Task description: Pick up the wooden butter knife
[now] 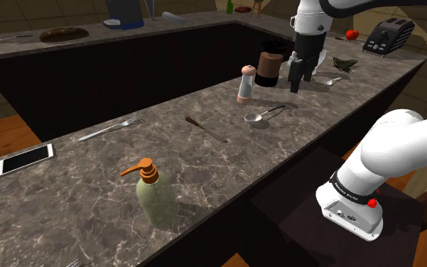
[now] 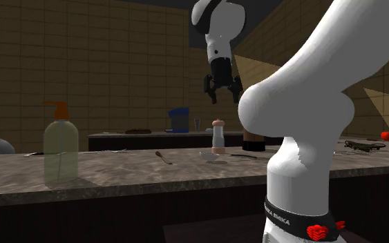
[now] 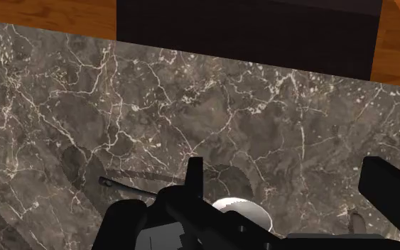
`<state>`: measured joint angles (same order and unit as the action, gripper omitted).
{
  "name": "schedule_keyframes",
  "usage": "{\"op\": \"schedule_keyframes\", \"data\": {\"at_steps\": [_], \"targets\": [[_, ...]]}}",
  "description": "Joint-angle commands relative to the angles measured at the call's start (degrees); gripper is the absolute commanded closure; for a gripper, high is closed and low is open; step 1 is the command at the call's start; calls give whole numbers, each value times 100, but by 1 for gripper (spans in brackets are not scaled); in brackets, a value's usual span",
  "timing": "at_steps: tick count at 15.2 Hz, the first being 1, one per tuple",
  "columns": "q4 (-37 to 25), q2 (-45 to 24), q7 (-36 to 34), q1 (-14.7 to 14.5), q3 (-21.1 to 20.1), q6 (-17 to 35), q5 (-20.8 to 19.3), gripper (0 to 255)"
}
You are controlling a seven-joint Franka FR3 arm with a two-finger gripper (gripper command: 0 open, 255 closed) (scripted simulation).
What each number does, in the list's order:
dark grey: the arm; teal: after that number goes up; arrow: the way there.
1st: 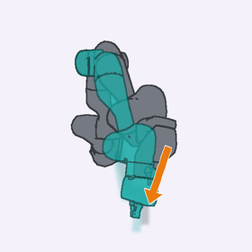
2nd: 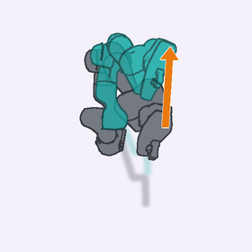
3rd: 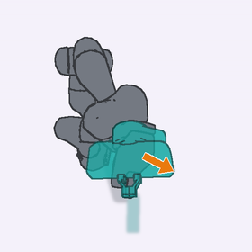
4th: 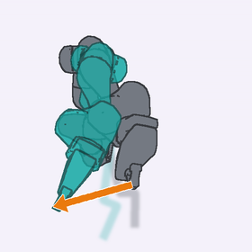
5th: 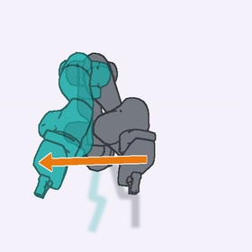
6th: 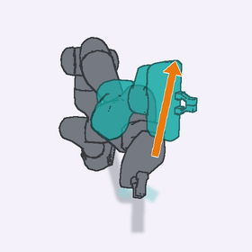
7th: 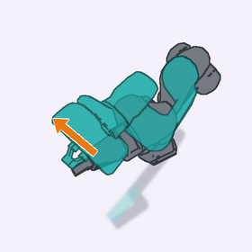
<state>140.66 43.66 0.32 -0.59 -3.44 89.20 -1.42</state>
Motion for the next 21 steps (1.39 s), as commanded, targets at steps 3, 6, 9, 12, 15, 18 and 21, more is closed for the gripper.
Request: {"op": "schedule_keyframes", "data": {"at_steps": [3, 6, 9, 12, 15, 18, 21], "targets": [[93, -232, -132, -57, -128, 410, 93, 0], [173, -639, -327, -136, -321, 1026, 206, 0], [178, -1108, -523, -201, -517, 1631, 281, 0], [108, -1631, -726, -248, -712, 2214, 310, 0], [-35, -2195, -946, -274, -908, 2762, 280, 0], [-251, -2792, -1193, -286, -1096, 3262, 177, 0], [-537, -3412, -1476, -292, -1268, 3704, -11, 0]]}}
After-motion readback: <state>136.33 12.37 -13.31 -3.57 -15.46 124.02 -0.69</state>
